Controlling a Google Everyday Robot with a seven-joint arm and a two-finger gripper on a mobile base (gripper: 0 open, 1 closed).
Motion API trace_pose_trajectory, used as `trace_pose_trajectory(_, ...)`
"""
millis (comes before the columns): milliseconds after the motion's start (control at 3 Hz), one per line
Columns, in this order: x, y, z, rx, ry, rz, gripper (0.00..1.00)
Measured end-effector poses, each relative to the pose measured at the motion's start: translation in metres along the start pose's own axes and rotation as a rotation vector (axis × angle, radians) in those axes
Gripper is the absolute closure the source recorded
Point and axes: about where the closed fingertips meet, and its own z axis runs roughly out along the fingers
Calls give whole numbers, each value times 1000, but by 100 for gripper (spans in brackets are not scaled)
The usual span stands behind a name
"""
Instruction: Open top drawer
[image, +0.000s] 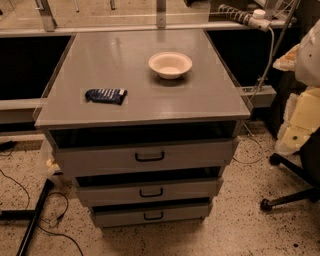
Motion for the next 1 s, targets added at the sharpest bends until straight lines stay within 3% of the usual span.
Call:
trace_pose_trajectory(333,0,0,1,0,-3,1,0)
trace_pose_trajectory(1000,-15,21,62,-75,-110,-70,0)
